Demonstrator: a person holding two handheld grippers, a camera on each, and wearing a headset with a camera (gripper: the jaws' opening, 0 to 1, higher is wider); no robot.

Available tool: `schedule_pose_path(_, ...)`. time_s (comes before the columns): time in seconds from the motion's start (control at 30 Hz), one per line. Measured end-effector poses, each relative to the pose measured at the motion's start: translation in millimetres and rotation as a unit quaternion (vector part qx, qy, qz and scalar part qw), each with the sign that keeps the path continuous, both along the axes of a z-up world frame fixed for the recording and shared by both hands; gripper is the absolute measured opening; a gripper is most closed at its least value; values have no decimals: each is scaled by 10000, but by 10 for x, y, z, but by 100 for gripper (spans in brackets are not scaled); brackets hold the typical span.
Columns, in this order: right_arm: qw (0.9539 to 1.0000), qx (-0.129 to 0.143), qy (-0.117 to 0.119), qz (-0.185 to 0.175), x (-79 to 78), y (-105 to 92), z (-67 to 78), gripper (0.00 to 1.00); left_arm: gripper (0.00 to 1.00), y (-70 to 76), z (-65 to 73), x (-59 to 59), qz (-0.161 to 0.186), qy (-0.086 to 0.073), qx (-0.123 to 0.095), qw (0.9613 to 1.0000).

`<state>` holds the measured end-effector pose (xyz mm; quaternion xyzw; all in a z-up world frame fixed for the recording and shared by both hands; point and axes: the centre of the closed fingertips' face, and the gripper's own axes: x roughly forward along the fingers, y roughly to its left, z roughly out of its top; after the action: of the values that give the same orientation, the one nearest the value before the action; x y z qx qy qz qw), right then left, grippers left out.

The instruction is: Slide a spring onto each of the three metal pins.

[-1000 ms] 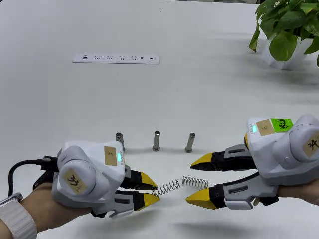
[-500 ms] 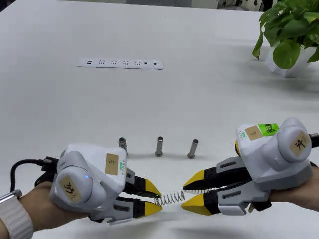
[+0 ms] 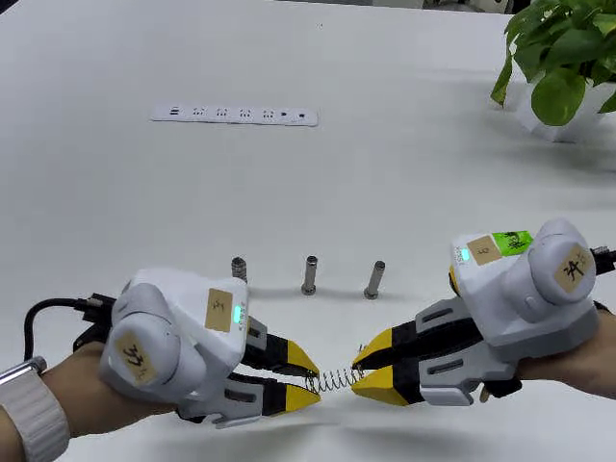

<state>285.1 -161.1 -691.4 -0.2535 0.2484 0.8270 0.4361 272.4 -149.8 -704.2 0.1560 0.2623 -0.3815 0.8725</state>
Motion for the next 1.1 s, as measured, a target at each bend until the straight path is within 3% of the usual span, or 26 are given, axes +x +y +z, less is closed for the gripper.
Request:
schedule_pose_path(0.53,9967,174,-745,278,7,36,156,12,9,-43,33,96,489,165,-370,9980)
schedule_pose_path(0.83,9893,269,-1309,583,-2,61,230,12,9,-87,63,143,660,236,-558,9960)
schedule_pose_path(1.1,9819,356,-1651,853,-55,101,302,12,10,-116,82,189,857,295,-769,9929)
